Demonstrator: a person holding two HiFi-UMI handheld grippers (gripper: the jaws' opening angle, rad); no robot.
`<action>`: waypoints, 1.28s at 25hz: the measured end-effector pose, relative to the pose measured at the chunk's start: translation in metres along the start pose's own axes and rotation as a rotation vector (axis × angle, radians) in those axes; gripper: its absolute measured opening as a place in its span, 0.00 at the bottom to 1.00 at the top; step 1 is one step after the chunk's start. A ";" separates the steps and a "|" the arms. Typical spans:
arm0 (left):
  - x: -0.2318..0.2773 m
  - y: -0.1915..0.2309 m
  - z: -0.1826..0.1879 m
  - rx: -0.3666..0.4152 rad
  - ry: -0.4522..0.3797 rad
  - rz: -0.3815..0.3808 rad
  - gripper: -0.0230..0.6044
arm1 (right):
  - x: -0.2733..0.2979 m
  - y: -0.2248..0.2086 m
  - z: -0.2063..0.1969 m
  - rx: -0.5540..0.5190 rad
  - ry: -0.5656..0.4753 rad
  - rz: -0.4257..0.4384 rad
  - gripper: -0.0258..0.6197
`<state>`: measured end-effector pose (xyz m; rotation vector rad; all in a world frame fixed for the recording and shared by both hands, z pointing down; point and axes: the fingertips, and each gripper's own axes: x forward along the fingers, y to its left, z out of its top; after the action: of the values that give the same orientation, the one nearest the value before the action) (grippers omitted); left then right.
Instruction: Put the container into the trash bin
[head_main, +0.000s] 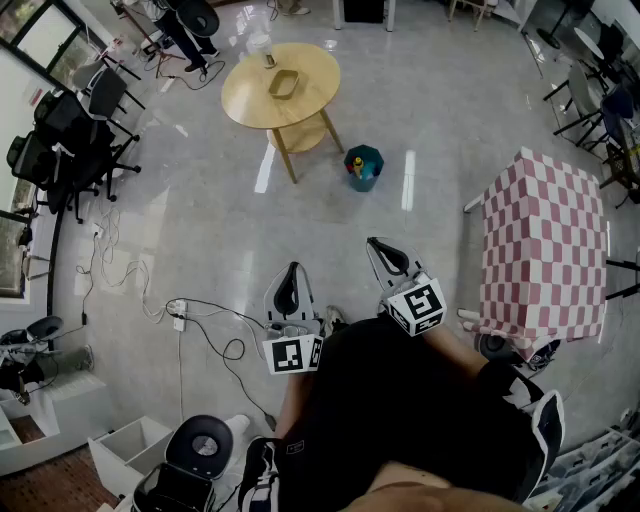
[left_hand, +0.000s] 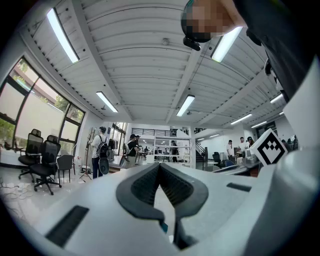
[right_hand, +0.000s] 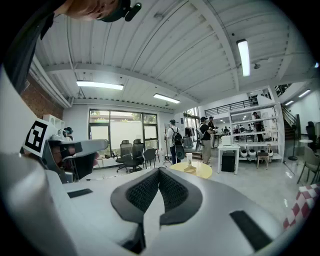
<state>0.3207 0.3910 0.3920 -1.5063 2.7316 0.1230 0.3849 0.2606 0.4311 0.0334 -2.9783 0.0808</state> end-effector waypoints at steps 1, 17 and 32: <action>-0.001 0.000 0.000 -0.001 -0.001 -0.002 0.05 | 0.000 0.001 0.000 -0.001 0.000 -0.001 0.08; -0.012 0.030 -0.001 -0.023 0.003 -0.014 0.05 | 0.019 0.026 0.005 0.008 -0.011 -0.012 0.08; -0.025 0.092 -0.022 -0.041 0.024 -0.048 0.05 | 0.066 0.067 -0.008 0.020 -0.003 -0.059 0.08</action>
<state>0.2561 0.4591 0.4204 -1.5928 2.7249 0.1616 0.3189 0.3271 0.4459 0.1232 -2.9770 0.1037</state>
